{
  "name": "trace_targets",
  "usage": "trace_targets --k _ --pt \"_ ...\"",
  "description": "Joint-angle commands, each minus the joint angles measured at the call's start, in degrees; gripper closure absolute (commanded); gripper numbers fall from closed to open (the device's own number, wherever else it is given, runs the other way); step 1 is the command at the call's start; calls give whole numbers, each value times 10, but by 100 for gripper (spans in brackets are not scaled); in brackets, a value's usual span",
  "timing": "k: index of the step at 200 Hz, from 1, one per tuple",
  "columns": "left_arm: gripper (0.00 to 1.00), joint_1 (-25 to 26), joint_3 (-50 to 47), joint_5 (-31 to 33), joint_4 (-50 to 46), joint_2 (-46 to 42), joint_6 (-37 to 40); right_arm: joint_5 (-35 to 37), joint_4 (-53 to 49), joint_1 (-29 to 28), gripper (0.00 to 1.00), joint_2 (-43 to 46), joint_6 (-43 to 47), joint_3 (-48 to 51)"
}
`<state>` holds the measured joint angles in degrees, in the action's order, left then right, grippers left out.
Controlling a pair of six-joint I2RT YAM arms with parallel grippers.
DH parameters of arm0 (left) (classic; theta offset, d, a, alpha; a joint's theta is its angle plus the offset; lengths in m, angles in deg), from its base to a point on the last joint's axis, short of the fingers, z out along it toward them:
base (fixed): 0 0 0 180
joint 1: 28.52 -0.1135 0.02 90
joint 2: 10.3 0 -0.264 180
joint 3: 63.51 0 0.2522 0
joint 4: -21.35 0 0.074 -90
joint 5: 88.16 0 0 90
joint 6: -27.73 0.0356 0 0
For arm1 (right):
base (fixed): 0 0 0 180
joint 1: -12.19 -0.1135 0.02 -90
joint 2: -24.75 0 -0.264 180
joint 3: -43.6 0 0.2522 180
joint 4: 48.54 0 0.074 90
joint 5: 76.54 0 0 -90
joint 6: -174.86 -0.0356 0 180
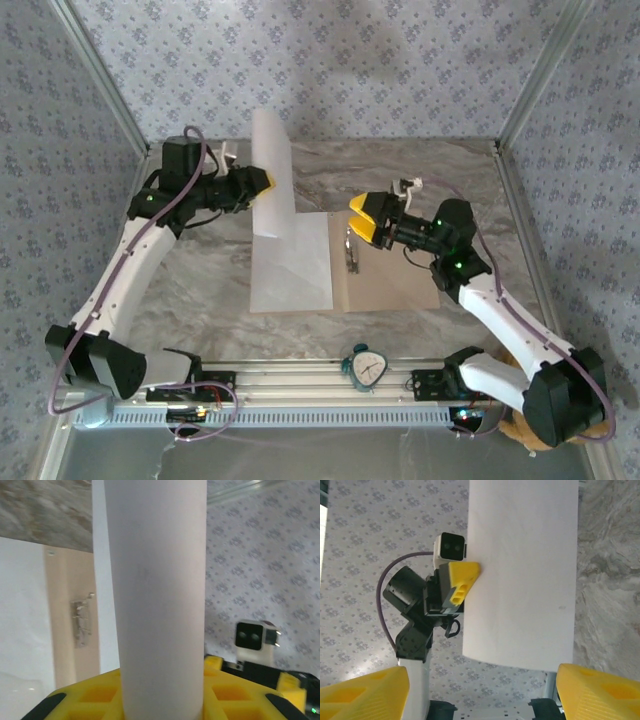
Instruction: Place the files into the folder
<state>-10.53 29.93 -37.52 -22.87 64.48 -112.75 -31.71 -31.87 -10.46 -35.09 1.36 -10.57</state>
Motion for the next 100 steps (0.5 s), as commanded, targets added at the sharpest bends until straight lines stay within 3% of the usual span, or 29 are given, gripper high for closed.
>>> trace_targets --k 1,58,100 --pt "69 42 51 4 29 5 -33 12 79 9 20 16 -44 23" --pt "68 166 178 -2 33 70 -48 9 180 25 19 1 -115 48" --pt "67 188 170 -1 42 73 -52 5 264 32 18 -11 -149 36"
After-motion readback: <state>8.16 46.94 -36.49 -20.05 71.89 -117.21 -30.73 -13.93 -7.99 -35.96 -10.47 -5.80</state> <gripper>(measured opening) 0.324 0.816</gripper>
